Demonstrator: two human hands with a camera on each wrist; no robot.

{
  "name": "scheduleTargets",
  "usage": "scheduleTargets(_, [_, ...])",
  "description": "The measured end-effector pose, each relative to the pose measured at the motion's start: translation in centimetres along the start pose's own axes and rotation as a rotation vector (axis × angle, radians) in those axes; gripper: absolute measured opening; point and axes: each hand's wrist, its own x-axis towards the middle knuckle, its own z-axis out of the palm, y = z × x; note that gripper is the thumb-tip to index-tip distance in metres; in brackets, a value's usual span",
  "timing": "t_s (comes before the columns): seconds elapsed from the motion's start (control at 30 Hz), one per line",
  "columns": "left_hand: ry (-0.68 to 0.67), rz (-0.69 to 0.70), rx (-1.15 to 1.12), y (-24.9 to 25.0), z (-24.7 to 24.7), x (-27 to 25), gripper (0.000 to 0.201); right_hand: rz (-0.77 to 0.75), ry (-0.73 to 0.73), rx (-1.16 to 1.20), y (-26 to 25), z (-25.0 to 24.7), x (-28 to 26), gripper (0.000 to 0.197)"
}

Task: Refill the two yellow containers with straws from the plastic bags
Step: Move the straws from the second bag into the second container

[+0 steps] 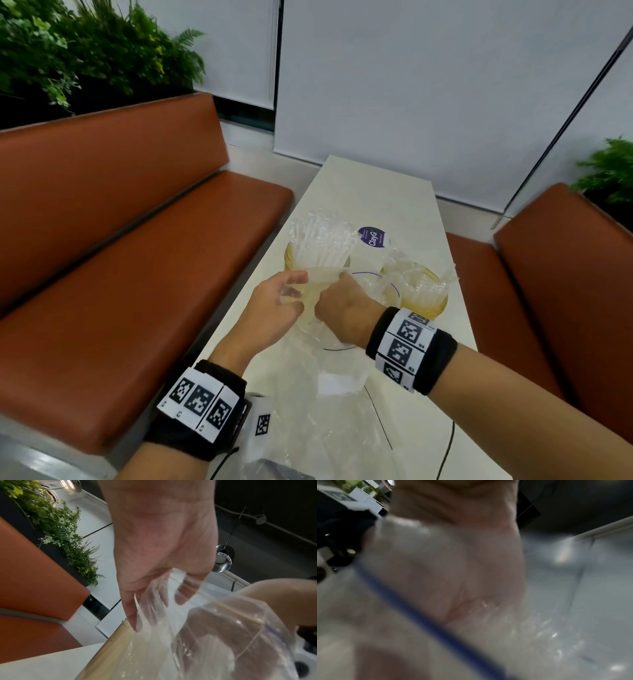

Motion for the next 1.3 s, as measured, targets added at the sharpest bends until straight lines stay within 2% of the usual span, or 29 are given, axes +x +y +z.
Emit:
scheduleTargets(0.07, [-0.017, 0.012, 0.001, -0.2, 0.1, -0.1, 0.053, 0.041, -0.005, -0.016, 0.7, -1.0, -0.6, 0.028])
scheduleTargets(0.2, [-0.142, 0.021, 0.033, -1.0, 0.6, -0.2, 0.086, 0.107, -0.002, -0.020, 1.5, -3.5, -1.8, 0.034])
scheduleTargets(0.27, [-0.114, 0.048, 0.053, -1.1, 1.3, -0.4, 0.087, 0.111, 0.020, -0.034, 1.3, -4.7, -2.3, 0.031])
scheduleTargets(0.33, [-0.055, 0.060, 0.023, -1.3, 2.3, -0.3, 0.076, 0.097, 0.059, -0.036, 0.7, -5.8, -2.7, 0.025])
scheduleTargets(0.4, [-0.029, 0.011, -0.067, -1.2, 3.3, 0.0, 0.064, 0.077, 0.100, -0.031, 0.3, -6.7, -3.0, 0.015])
scheduleTargets(0.43, [-0.018, -0.024, -0.108, -1.4, 3.7, 0.3, 0.063, 0.073, 0.113, -0.023, 0.3, -7.1, -3.2, 0.012])
scheduleTargets(0.5, [0.013, -0.045, -0.089, -1.5, 4.1, 0.8, 0.056, 0.071, 0.143, -0.010, 0.6, -7.6, -3.4, 0.009])
scheduleTargets(0.6, [0.067, 0.008, 0.033, -1.5, 4.2, 0.7, 0.021, 0.040, 0.229, 0.038, 1.4, -7.5, -4.0, 0.018])
scheduleTargets(0.63, [0.074, 0.032, 0.030, -1.4, 4.1, 0.6, 0.016, 0.016, 0.276, 0.074, 2.0, -7.5, -4.3, 0.023])
scheduleTargets(0.7, [0.069, 0.072, -0.026, -1.5, 4.1, 0.1, 0.018, -0.009, 0.443, 0.161, 3.8, -7.5, -5.1, 0.038])
scheduleTargets(0.8, [0.081, 0.046, -0.105, -1.4, 4.1, -0.1, 0.013, 0.094, 0.875, 0.544, 6.7, -6.8, -5.8, 0.054])
scheduleTargets(0.83, [0.087, 0.036, -0.111, -1.4, 4.1, -0.1, 0.018, 0.138, 0.976, 0.702, 7.2, -6.1, -5.7, 0.054])
scheduleTargets(0.87, [0.092, 0.025, -0.124, -1.4, 4.2, 0.0, 0.023, 0.167, 1.008, 0.842, 7.3, -5.3, -5.2, 0.055])
scheduleTargets(1.0, [0.091, -0.001, -0.189, -1.3, 4.2, 0.3, 0.023, 0.114, 0.785, 1.208, 5.4, -1.9, -1.8, 0.051])
scheduleTargets(1.07, [0.087, -0.013, -0.202, -1.4, 4.5, 0.2, 0.023, 0.075, 0.793, 1.392, 4.6, -1.2, -0.8, 0.037])
scheduleTargets(1.13, [0.111, -0.039, -0.223, -1.5, 4.7, 0.2, 0.024, 0.053, 0.888, 1.621, 4.5, -1.1, -0.8, 0.033])
scheduleTargets(1.23, [0.142, -0.069, -0.269, -1.2, 4.7, 0.6, 0.021, 0.123, 1.051, 1.966, 3.8, -1.0, -1.3, 0.057])
scheduleTargets(1.3, [0.135, -0.073, -0.296, -0.9, 4.5, 1.0, 0.020, 0.182, 0.985, 2.088, 2.6, -0.4, -0.7, 0.073])
